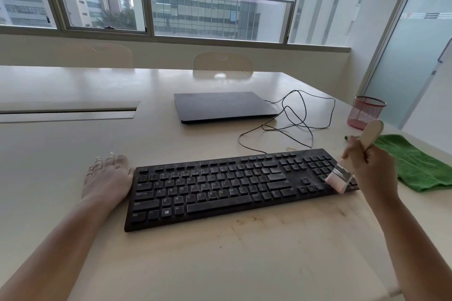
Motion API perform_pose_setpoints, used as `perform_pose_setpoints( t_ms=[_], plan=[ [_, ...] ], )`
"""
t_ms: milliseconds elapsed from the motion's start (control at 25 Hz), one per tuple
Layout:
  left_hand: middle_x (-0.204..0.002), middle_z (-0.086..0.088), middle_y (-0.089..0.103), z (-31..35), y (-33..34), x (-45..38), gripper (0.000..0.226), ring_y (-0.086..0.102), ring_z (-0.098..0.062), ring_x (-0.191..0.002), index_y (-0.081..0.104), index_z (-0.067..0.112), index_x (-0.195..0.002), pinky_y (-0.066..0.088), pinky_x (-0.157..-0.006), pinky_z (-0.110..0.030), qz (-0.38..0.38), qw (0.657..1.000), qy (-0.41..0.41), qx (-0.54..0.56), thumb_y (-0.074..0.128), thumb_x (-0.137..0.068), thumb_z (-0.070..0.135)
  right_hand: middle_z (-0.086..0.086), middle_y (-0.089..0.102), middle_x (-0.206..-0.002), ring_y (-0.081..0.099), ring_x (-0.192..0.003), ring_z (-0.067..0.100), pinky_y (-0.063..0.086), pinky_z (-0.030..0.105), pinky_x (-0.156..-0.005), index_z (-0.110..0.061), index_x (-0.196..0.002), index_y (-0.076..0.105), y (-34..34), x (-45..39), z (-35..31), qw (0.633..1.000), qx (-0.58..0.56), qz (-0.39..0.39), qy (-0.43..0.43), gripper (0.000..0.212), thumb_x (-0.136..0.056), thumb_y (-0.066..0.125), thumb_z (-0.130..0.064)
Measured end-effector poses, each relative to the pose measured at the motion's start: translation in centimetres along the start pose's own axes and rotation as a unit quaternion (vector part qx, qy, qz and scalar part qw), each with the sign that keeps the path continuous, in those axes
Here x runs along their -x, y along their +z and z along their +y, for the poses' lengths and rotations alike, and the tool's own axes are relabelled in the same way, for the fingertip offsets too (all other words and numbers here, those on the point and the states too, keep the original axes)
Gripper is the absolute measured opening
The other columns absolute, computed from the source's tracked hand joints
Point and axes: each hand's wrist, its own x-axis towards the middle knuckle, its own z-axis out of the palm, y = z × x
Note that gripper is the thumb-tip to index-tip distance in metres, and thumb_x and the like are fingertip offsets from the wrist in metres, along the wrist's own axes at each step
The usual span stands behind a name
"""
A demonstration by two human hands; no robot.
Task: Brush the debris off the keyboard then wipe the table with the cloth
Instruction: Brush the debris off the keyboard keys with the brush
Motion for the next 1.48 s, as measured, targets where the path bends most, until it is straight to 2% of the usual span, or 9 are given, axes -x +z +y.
perform_pose_setpoints(
  t_ms=[160,360,480,640,880,1080,1200,1320,1480],
  plan=[
    [-0.154,-0.013,0.022,0.0,0.1,-0.1,0.043,0.017,-0.035,-0.143,0.036,0.012,-0.136,0.011,-0.118,-0.039,-0.003,1.0,0.002,0.008,0.028,-0.1,0.034,-0.043,0.056,-0.069,0.054,-0.058,-0.015,0.037,0.005,-0.051,-0.022,-0.087,0.065,0.3,-0.2,-0.7,0.998,-0.064,-0.004,0.004,0.061,-0.082,0.033,-0.073],
    [-0.155,-0.013,0.021,0.1,-0.1,0.0,0.045,0.016,-0.035,-0.143,0.034,0.011,-0.138,0.011,-0.118,-0.039,-0.001,1.0,0.0,0.007,0.028,-0.1,0.034,-0.011,0.062,-0.059,0.056,-0.052,0.007,0.045,0.032,-0.05,-0.011,-0.102,0.067,2.6,-2.2,-0.1,0.996,-0.003,-0.074,-0.055,0.079,-0.078,0.028,-0.075],
    [-0.155,-0.013,0.021,0.0,0.0,-0.1,0.044,0.016,-0.035,-0.143,0.034,0.012,-0.138,0.012,-0.118,-0.039,0.001,1.0,0.0,0.008,0.028,-0.1,0.034,0.007,0.065,-0.068,0.059,-0.055,0.025,0.045,0.032,-0.05,-0.012,-0.091,0.068,2.9,-2.4,0.4,0.992,0.061,-0.096,-0.059,0.078,-0.078,0.024,-0.075],
    [-0.155,-0.012,0.021,-0.1,0.3,-0.2,0.045,0.016,-0.033,-0.143,0.034,0.012,-0.138,0.011,-0.119,-0.038,0.002,1.0,0.002,0.008,0.029,-0.1,0.036,0.0,0.058,-0.056,0.054,-0.045,0.014,0.038,0.025,-0.043,-0.023,-0.064,0.055,1.5,-2.1,0.6,0.997,0.029,-0.059,-0.037,0.073,-0.078,0.013,-0.082],
    [-0.152,-0.014,0.027,-0.7,0.7,-0.8,0.041,0.02,-0.033,-0.142,0.039,0.012,-0.131,0.013,-0.118,-0.041,0.001,1.0,0.007,0.008,0.028,-0.099,0.036,-0.006,0.061,-0.062,0.052,-0.045,0.003,0.035,0.019,-0.04,-0.042,-0.078,0.057,2.4,-2.1,0.7,0.994,-0.034,-0.095,-0.051,0.058,-0.072,0.021,-0.087],
    [-0.153,-0.013,0.025,-0.7,0.9,-1.0,0.043,0.018,-0.031,-0.143,0.037,0.012,-0.135,0.011,-0.119,-0.039,-0.001,1.0,0.009,0.002,0.027,-0.1,0.035,0.008,0.063,-0.062,0.054,-0.044,0.012,0.041,0.031,-0.046,-0.025,-0.061,0.056,1.3,-2.3,1.2,0.997,-0.009,-0.069,-0.032,0.066,-0.079,0.025,-0.079],
    [-0.154,-0.01,0.024,-0.9,0.6,-1.0,0.046,0.017,-0.029,-0.144,0.035,0.013,-0.139,0.012,-0.119,-0.039,0.003,1.0,0.013,0.013,0.029,-0.099,0.037,-0.002,0.063,-0.064,0.058,-0.055,0.001,0.04,0.018,-0.046,-0.023,-0.081,0.065,1.1,-2.5,1.4,0.998,-0.031,-0.035,-0.03,0.071,-0.077,0.025,-0.081],
    [-0.156,-0.004,0.022,-1.7,0.1,-1.0,0.054,0.016,-0.026,-0.145,0.03,0.018,-0.146,0.012,-0.119,-0.039,0.013,1.0,-0.013,0.021,0.03,-0.098,0.042,0.002,0.066,-0.069,0.059,-0.056,0.017,0.049,0.037,-0.053,-0.02,-0.098,0.069,1.8,-2.5,1.9,0.996,0.002,-0.089,-0.031,0.093,-0.067,0.018,-0.092],
    [-0.157,-0.003,0.018,-2.1,-0.5,-0.5,0.055,0.014,-0.028,-0.145,0.027,0.019,-0.147,0.011,-0.118,-0.04,0.019,0.998,-0.062,0.022,0.03,-0.098,0.045,0.0,0.061,-0.061,0.06,-0.054,0.02,0.046,0.035,-0.051,-0.022,-0.071,0.062,1.4,-2.3,1.7,0.997,0.03,-0.07,-0.013,0.084,-0.067,0.014,-0.091]
  ],
)
